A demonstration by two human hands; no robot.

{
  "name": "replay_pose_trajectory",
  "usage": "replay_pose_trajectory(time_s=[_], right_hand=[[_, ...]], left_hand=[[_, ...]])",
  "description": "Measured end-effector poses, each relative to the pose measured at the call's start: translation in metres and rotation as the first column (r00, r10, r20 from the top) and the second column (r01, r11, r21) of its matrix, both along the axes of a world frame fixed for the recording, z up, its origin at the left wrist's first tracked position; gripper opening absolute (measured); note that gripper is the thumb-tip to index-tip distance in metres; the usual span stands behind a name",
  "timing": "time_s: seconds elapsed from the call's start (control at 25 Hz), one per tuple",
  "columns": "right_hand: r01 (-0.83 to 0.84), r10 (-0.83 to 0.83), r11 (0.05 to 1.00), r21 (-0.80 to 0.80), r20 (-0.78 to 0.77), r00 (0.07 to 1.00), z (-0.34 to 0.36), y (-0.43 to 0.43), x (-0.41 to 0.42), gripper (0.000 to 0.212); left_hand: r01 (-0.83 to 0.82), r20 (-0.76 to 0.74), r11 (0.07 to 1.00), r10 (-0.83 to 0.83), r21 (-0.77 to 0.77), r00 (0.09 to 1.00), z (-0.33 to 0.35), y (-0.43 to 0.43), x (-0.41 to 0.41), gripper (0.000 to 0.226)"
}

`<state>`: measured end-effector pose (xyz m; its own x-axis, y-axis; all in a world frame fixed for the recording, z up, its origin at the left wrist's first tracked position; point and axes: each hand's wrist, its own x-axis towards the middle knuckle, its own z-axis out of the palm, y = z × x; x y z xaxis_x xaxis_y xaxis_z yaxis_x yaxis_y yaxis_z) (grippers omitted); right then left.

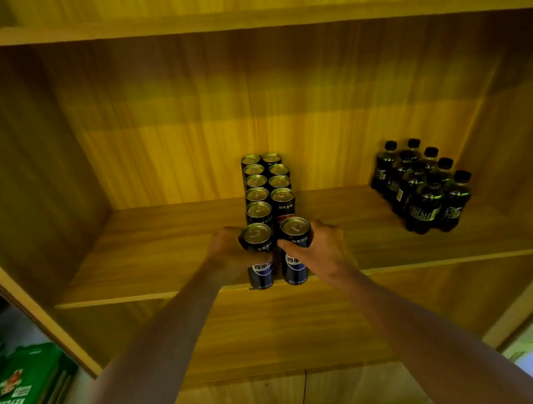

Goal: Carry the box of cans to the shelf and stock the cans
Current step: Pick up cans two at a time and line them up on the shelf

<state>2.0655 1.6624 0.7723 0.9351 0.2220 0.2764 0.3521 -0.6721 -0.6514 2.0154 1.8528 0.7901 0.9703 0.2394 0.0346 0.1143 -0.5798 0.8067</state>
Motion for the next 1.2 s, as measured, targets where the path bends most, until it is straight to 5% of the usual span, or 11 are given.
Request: replay_pose_trajectory(time_s=[0.56, 1.2], right_hand=[[-0.055, 0.063, 0.981, 0.186, -0.035, 0.997, -0.009, 0.021, 0.035, 0.046], [-0.038, 0.039, 0.996, 0.078, -0.010, 0.999, -0.016, 0.026, 0.052, 0.051]], left_hand=[[-0.066, -0.001, 0.998, 0.066, -0.015, 0.998, 0.001, 0.000, 0.009, 0.048], [-0.046, 0.020, 0.996, 0.047, -0.071, 0.999, -0.013, 0.004, 0.013, 0.063]])
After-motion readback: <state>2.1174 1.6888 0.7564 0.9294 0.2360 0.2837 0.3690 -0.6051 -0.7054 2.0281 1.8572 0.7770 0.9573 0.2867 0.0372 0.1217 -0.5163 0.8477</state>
